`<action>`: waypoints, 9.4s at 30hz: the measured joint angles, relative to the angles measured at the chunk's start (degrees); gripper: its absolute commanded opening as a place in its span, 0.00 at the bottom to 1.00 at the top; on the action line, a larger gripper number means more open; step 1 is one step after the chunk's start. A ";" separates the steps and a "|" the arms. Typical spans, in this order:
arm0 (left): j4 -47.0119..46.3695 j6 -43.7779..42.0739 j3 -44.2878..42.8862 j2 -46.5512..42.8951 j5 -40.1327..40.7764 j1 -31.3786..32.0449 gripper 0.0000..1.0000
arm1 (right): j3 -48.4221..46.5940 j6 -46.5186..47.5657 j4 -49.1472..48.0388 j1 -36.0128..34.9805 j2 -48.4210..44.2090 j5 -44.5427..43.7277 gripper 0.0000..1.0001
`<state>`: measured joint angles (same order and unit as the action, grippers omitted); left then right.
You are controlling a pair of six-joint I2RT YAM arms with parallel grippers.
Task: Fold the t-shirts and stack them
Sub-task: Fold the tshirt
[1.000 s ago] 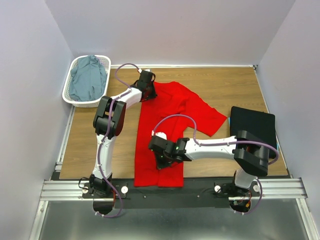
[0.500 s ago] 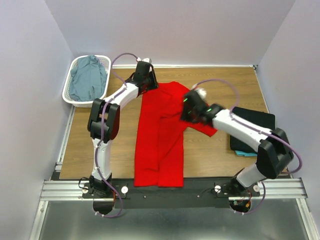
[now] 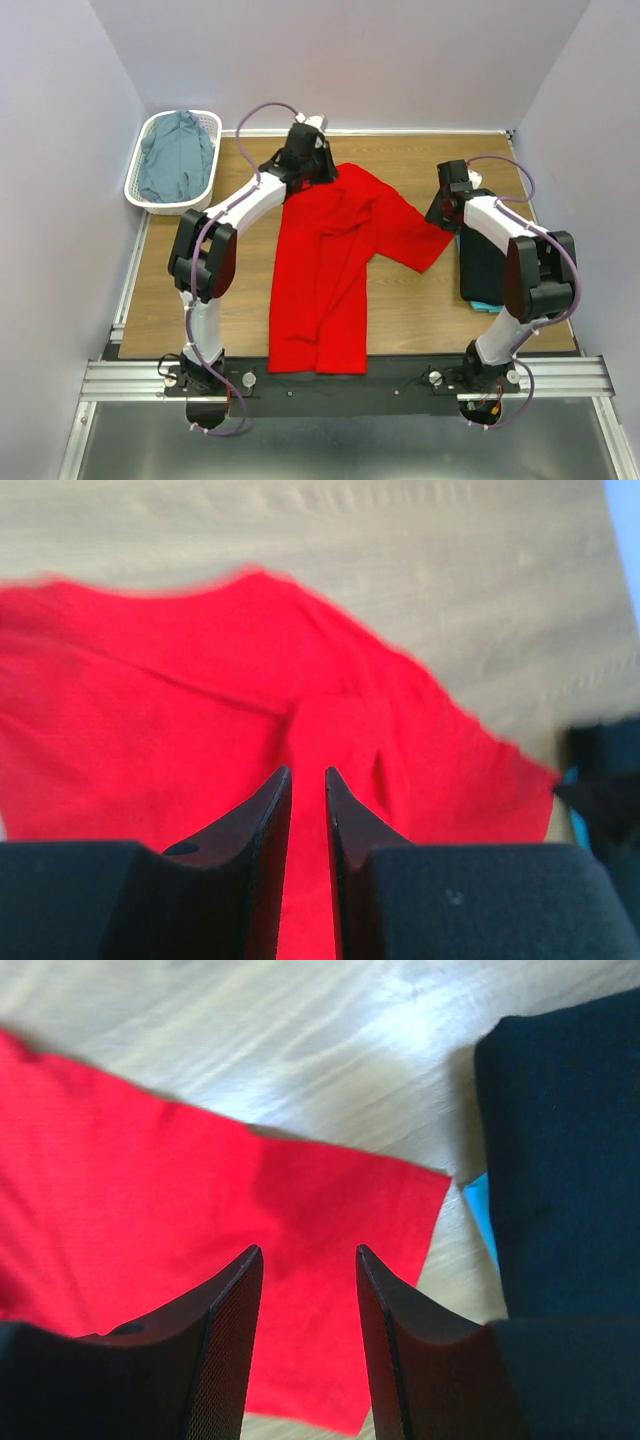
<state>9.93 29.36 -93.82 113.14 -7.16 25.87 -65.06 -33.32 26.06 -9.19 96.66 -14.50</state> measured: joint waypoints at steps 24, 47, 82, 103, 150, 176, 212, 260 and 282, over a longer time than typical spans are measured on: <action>-1.49 -2.99 7.89 1.27 -1.77 22.97 0.49 | 4.74 -1.84 -8.76 4.57 5.57 0.11 0.09; -3.02 -6.88 -4.52 16.81 8.41 33.40 0.52 | 7.50 -4.26 -10.01 4.92 1.14 8.46 0.00; -14.25 -4.52 13.25 -8.44 6.91 20.70 0.00 | -20.55 -4.57 -8.98 -5.44 -3.34 15.65 0.00; -17.73 2.80 31.82 -17.68 7.76 12.35 0.00 | -42.69 3.10 -6.60 -23.85 19.43 13.57 0.00; -20.33 9.68 45.11 -19.96 10.58 3.17 0.00 | -59.89 4.87 -5.81 -29.16 38.80 15.45 0.01; -24.61 11.30 47.41 -17.22 9.20 0.33 0.21 | -68.06 4.28 -5.81 -29.18 47.17 17.31 0.13; -10.23 6.45 20.04 -4.55 9.79 -0.35 0.06 | -0.72 -8.48 -0.94 -53.64 -4.28 0.79 0.52; -2.34 9.44 -15.85 24.79 -1.01 -4.24 0.38 | -45.72 5.81 -4.94 -14.10 40.15 7.02 0.48; -9.03 11.06 42.27 -27.21 7.96 3.43 0.16 | -15.87 6.05 -2.47 -24.68 -1.27 8.13 0.55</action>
<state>0.91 40.42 -51.55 85.93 0.80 29.30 -80.93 -27.27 23.59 -33.87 95.39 -6.37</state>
